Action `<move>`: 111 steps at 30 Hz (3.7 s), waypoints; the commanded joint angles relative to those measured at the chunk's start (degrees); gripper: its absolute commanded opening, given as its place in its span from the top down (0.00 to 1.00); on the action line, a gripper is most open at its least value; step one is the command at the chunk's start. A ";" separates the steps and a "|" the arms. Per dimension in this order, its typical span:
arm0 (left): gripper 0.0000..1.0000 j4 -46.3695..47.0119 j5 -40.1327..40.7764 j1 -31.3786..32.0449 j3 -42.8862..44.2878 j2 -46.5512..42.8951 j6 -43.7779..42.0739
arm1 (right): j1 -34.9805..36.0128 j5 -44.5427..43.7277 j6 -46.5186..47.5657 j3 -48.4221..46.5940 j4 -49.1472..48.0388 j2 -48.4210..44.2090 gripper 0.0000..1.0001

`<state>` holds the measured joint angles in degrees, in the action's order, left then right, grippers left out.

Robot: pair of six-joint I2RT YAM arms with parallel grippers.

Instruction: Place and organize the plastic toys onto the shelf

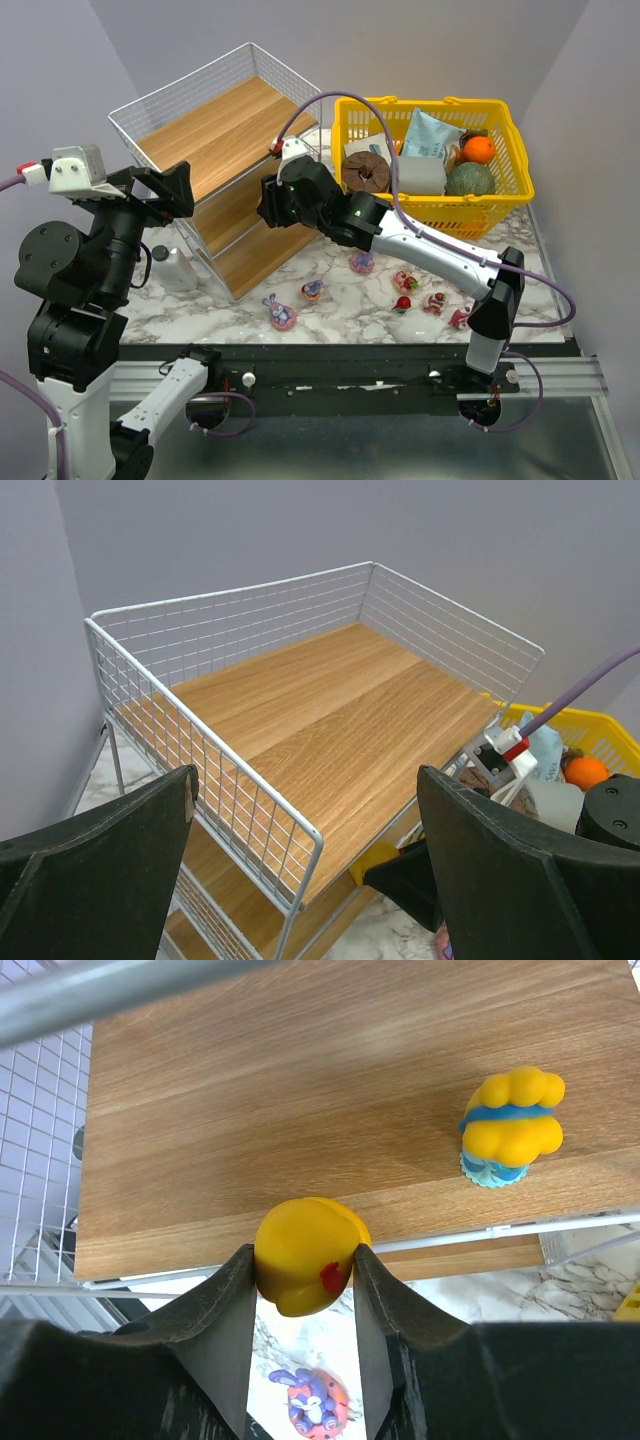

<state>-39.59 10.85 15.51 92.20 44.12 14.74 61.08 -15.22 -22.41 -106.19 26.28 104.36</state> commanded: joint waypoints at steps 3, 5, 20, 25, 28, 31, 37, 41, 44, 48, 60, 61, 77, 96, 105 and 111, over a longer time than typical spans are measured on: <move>0.01 -1.10 1.01 0.31 -0.09 -0.61 -0.94 | 0.36 -2.79 1.76 1.08 -2.81 1.99 0.68; 0.01 -1.01 1.10 0.31 -0.09 -0.52 -0.94 | 0.36 -3.41 1.93 1.08 -3.43 2.34 0.68; 0.01 -1.27 1.10 0.31 -0.09 -0.52 -0.94 | 0.44 -6.04 0.44 0.28 -4.84 4.63 0.68; 0.01 -1.28 1.28 0.31 -0.27 -0.52 -0.94 | 0.44 -7.98 -1.93 0.37 -5.10 5.42 0.68; 0.01 -1.28 1.28 0.23 -0.27 -0.52 -1.03 | 0.53 -7.80 -2.19 0.28 -5.10 5.68 0.67; 0.01 -1.28 1.45 0.31 -0.27 -0.52 -0.94 | 0.71 -7.89 -2.28 0.28 -5.01 5.95 0.64; 0.01 -1.19 1.54 0.31 -0.36 -0.35 -1.12 | 1.23 -6.66 -2.72 -0.33 -5.01 6.47 0.59; 0.01 -1.10 1.45 0.31 -0.36 -0.26 -1.21 | 1.41 -7.45 -2.98 -0.68 -4.49 6.74 0.55; 0.01 -1.19 1.54 0.31 -0.27 -0.35 -1.12 | 1.41 -8.33 -3.07 -1.03 -3.96 6.83 0.50; 0.01 -1.27 1.72 0.31 -0.27 -0.35 -1.30 | 1.41 -8.42 -3.42 -2.79 -2.38 6.74 0.43; 0.01 -1.27 1.80 0.31 -0.01 -0.35 -1.12 | 1.41 -5.96 -3.78 -3.58 -2.11 5.07 0.26; 0.01 -1.28 1.72 0.31 -0.01 -0.35 -1.21 | 1.41 -5.78 -3.69 -3.50 -2.20 4.55 0.25; 0.01 -1.45 0.49 0.31 0.26 -0.88 0.20 | 1.59 -2.26 -2.90 7.74 -5.27 -6.61 0.22; 0.01 -1.10 -1.62 0.31 -0.09 -1.05 0.81 | -3.33 -21.51 -23.81 44.04 13.44 -31.84 0.21; 0.01 -0.84 -3.03 0.58 -0.97 -0.44 1.60 | -4.13 -20.81 -33.21 52.66 23.97 -37.91 0.23; 0.01 -0.66 -3.29 0.66 -1.76 -0.26 1.96 | -4.13 -17.65 -37.18 62.13 22.43 -42.20 0.24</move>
<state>-40.01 9.19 15.88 91.24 43.62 16.19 57.08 -33.56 -54.94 -50.76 47.24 65.01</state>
